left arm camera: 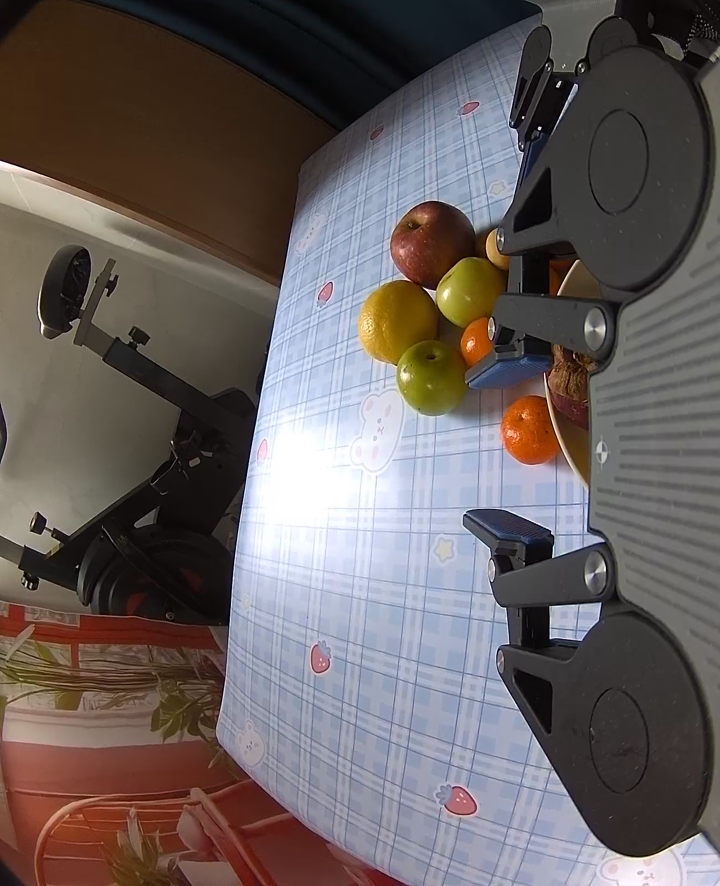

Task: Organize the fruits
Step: 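Withdraw the left gripper while the right gripper closes on a tangerine by the pile, then grasp a small tangerine with the left gripper while the right gripper holds its tangerine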

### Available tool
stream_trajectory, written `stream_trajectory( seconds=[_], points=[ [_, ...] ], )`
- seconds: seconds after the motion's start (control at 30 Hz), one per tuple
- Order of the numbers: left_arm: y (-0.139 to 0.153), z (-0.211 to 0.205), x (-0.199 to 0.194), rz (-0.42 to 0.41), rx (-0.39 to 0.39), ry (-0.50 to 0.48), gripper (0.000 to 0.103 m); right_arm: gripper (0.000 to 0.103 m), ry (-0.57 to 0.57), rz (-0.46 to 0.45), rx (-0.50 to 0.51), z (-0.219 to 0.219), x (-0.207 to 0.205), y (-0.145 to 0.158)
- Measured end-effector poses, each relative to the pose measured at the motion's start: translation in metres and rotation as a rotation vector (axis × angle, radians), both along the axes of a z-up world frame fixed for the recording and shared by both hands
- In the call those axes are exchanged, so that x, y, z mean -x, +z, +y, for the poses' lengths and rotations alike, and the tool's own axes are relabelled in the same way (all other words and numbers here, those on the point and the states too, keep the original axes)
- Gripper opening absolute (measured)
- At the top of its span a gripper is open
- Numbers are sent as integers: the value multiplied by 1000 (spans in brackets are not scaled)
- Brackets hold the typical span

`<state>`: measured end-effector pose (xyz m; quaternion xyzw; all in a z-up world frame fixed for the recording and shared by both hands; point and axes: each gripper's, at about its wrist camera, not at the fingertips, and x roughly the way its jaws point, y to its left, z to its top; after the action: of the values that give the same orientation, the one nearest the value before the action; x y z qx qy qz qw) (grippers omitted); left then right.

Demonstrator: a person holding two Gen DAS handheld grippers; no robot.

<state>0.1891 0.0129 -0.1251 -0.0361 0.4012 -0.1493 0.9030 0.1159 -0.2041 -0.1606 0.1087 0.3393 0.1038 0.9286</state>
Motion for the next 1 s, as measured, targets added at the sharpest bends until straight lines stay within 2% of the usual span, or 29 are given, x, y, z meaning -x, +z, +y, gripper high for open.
stream_trajectory(
  seconds=[0.3, 0.53, 0.77, 1.0],
  points=[
    [-6, 3, -5, 28, 2, 13, 51, 44, 10, 22, 2, 8, -7, -8],
    [-16, 1, -16, 78, 21, 25, 51, 41, -2, 24, -14, 3, -3, -10],
    [-28, -2, -28, 159, 77, 33, 51, 40, -10, 20, -15, 2, -1, -9],
    [-35, -8, -32, 193, 83, 33, 50, 40, -13, 17, -17, 1, 1, -9]
  ],
)
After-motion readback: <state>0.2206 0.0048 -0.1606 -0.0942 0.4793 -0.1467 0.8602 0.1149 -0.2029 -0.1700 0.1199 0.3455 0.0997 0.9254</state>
